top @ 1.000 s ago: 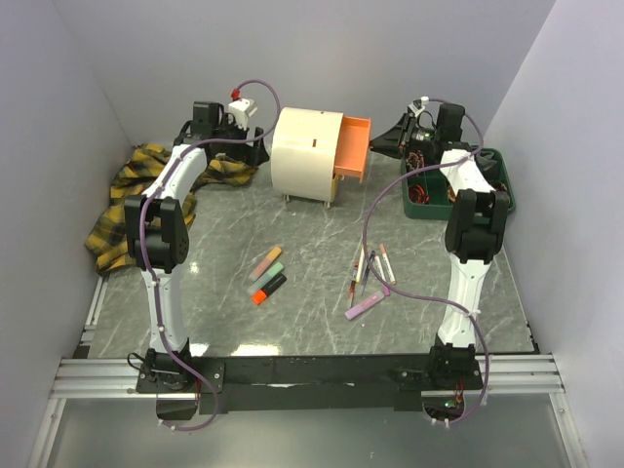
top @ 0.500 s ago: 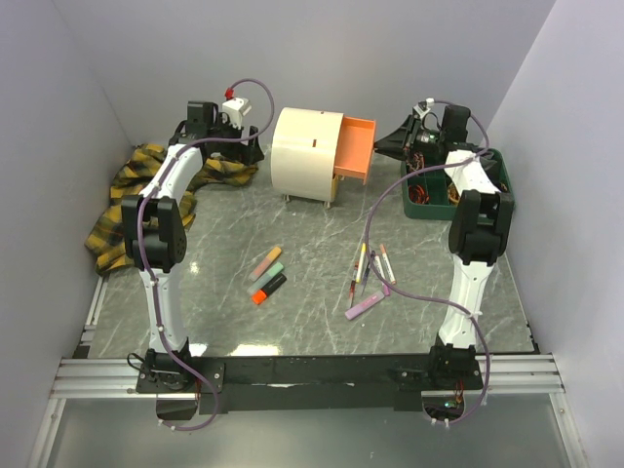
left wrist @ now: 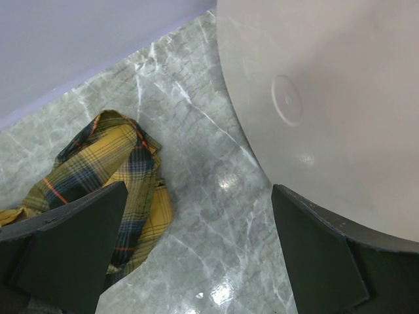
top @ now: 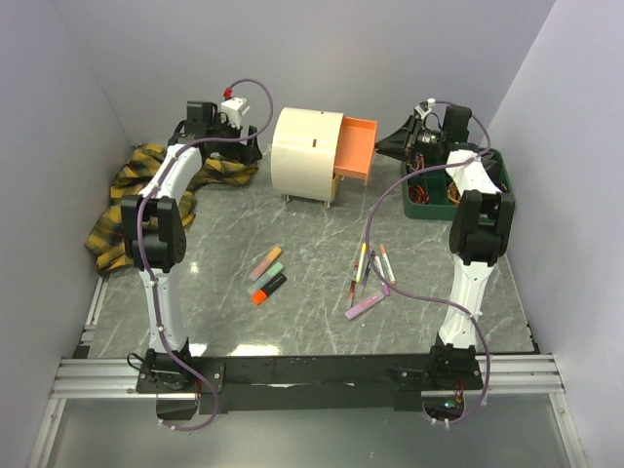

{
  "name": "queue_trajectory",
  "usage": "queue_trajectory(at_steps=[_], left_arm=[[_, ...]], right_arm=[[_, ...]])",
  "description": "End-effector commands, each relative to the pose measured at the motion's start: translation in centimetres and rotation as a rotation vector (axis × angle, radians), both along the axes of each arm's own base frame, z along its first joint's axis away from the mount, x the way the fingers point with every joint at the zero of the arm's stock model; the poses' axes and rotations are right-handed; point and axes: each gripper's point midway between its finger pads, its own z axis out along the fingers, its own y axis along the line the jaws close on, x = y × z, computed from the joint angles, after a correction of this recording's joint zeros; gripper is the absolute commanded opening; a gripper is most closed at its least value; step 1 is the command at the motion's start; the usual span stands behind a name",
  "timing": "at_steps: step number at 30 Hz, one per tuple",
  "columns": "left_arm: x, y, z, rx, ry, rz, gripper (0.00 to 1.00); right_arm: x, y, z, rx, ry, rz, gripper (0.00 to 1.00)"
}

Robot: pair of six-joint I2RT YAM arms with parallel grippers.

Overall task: Sort the stationery into containers
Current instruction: Open the drawer in the storage box.

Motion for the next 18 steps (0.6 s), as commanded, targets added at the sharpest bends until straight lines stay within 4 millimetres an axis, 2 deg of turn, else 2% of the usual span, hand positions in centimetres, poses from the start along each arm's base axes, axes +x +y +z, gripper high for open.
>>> queue_trajectory(at_steps=[1, 3, 5, 9, 10, 11, 12, 13, 14, 15, 16, 17, 18], left_arm=[[0.6, 1.3, 3.6, 0.014, -0.088, 0.029, 0.99], [0.5, 1.3, 3.6, 0.016, -0.086, 0.032, 0.99], [0.4, 1.6, 3.6, 0.022, -0.081, 0.042, 0.99], [-0.4, 3.2, 5.0, 0.062, -0.093, 0.114, 0.99], [-0.4, 4.3, 5.3, 0.082, -0.095, 0.174, 0.99], [-1.0, 5.0, 4.6, 0.096, -0.069, 0.209, 0.99], [-1.6, 5.5, 5.9, 0.099, -0.084, 0.242, 0.99], [-2.0, 6.7, 6.0, 0.112, -0.069, 0.319, 0.99], [-3.1, 7.0, 4.7, 0.117, -0.026, 0.340, 0.99], [-4.6, 7.2, 5.5, 0.113, -0.014, 0.351, 1.00], [-6.0, 6.4, 5.0, 0.092, 0.029, 0.319, 0.99], [-7.8, 6.0, 3.1, 0.097, 0.095, 0.295, 0.99], [-10.0, 5.4, 2.8, 0.098, 0.148, 0.267, 0.99]], right_arm=[[-0.2, -1.0, 3.7, -0.031, -0.089, -0.042, 0.17], [-0.2, -1.0, 3.6, -0.029, -0.083, -0.043, 0.28], [-0.3, -1.0, 3.7, -0.029, -0.082, -0.043, 0.44], [-1.3, -1.5, 5.2, -0.032, -0.111, -0.037, 0.50], [-1.5, -1.8, 5.2, -0.033, -0.104, -0.042, 0.51], [-1.7, -2.0, 5.1, -0.036, -0.104, -0.045, 0.52], [-2.1, -2.7, 5.7, -0.037, -0.106, -0.058, 0.52], [-2.4, -3.0, 5.5, -0.037, -0.095, -0.064, 0.53], [-2.6, -3.4, 5.4, -0.042, -0.096, -0.069, 0.53], [-3.1, -4.1, 6.0, -0.046, -0.102, -0.083, 0.54], [-3.6, -4.4, 5.7, -0.048, -0.089, -0.089, 0.54], [-4.1, -4.7, 6.3, -0.058, -0.110, -0.093, 0.54], [-4.6, -5.4, 6.2, -0.061, -0.101, -0.106, 0.54]])
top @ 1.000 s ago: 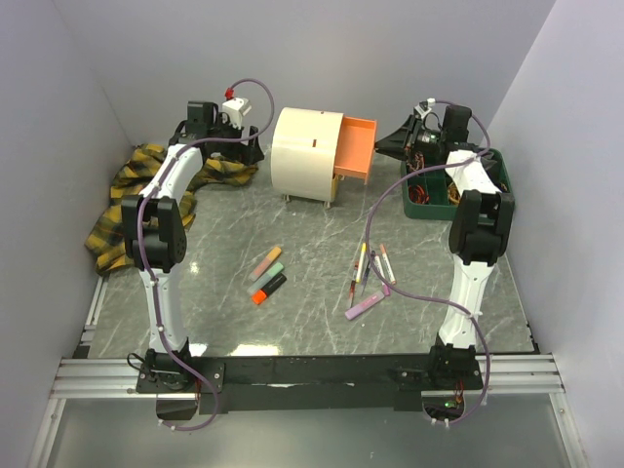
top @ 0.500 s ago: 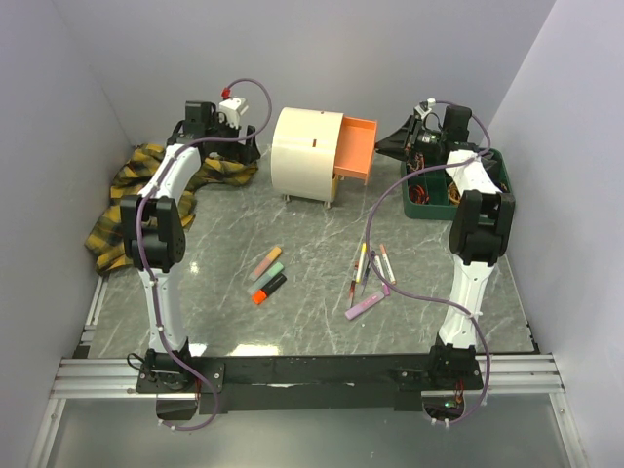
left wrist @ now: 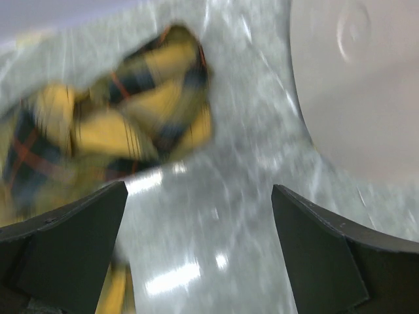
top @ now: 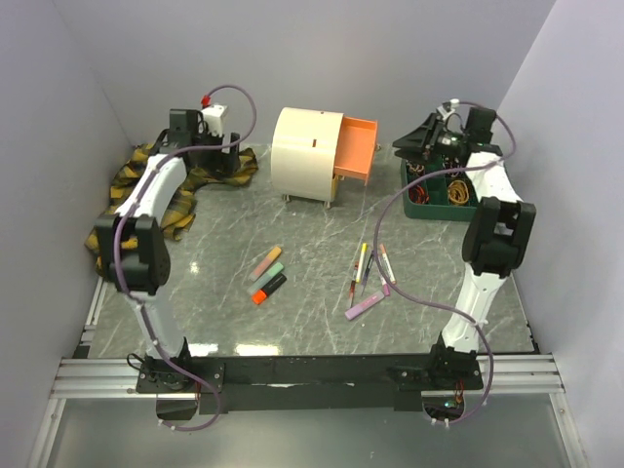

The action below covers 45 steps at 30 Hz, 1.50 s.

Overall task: Sort the stationery into containers
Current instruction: Pick up the pen from the center of the board.

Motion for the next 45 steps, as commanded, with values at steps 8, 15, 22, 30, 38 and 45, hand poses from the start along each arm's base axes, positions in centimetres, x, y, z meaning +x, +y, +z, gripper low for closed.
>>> queue_trajectory(at_steps=[8, 15, 22, 30, 38, 45], left_arm=[[-19.2, -7.9, -7.2, 0.098, 0.368, -0.294, 0.93], [-20.3, -7.4, -9.1, 0.208, 0.345, -0.251, 0.94], [-21.0, -8.6, -11.2, 0.202, 0.379, -0.275, 0.91], [-20.6, -9.6, -12.3, 0.203, 0.405, -0.300, 0.80], [-21.4, -10.2, -13.8, 0.216, 0.440, -0.324, 0.73], [-22.3, -10.8, -15.4, 0.237, 0.475, -0.349, 0.70]], right_arm=[[-7.3, -2.5, 3.2, -0.170, -0.118, -0.044, 0.55], [-9.3, -2.1, 4.0, -0.194, -0.167, -0.043, 0.55], [-11.5, -1.6, 4.8, -0.184, -0.186, -0.038, 0.54], [-12.7, -1.9, 5.3, -0.165, -0.197, -0.060, 0.52], [-12.7, -2.8, 5.9, -0.152, -0.206, -0.087, 0.51], [-12.5, -3.4, 5.9, -0.145, -0.200, -0.102, 0.51]])
